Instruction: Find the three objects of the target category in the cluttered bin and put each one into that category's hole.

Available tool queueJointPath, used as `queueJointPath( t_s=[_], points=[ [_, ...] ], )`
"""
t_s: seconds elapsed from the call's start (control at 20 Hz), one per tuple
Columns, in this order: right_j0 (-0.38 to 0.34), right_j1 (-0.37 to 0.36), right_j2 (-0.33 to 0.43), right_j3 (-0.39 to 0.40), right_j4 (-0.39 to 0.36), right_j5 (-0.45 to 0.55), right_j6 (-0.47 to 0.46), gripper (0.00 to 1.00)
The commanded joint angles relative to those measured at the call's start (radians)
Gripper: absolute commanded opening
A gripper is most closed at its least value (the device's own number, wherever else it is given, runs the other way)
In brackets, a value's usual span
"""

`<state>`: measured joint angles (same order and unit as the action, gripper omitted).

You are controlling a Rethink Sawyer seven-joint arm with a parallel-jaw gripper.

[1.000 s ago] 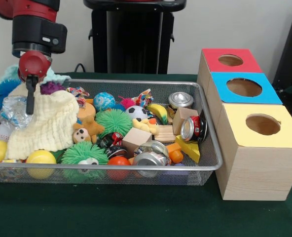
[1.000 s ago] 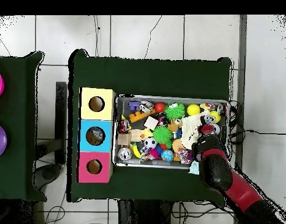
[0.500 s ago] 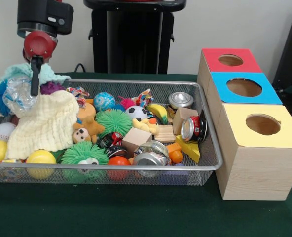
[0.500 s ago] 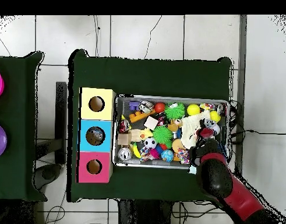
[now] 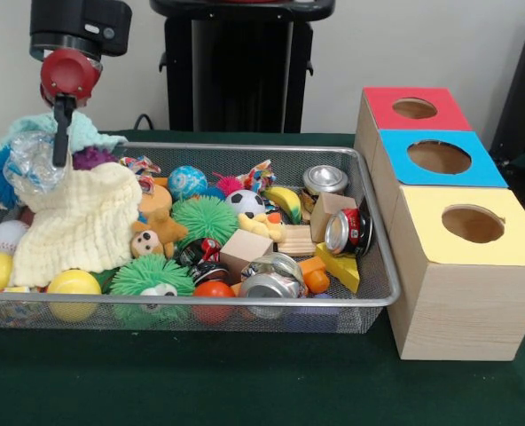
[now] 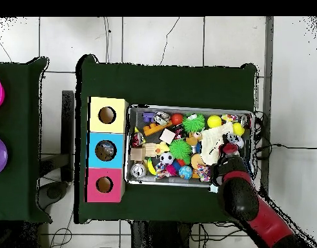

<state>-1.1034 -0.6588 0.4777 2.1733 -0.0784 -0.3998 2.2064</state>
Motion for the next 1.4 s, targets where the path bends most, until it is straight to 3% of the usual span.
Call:
queueJointPath(
  t_s=[0.05, 0.2, 0.4, 0.6, 1.0, 1.4],
  points=[
    [0.050, -0.001, -0.062, -0.020, 0.018, -0.053, 0.183, 0.00],
    [0.067, -0.007, -0.084, -0.020, 0.029, -0.032, 0.176, 0.00],
    [0.113, -0.141, -0.079, 0.087, 0.157, 0.149, 0.237, 0.00],
    [0.154, -0.215, -0.079, 0.149, 0.226, 0.170, 0.277, 0.00],
    [0.145, -0.304, -0.016, 0.224, 0.322, 0.293, 0.325, 0.00],
    [0.065, -0.283, 0.087, 0.264, 0.351, 0.338, 0.347, 0.00]
  ],
)
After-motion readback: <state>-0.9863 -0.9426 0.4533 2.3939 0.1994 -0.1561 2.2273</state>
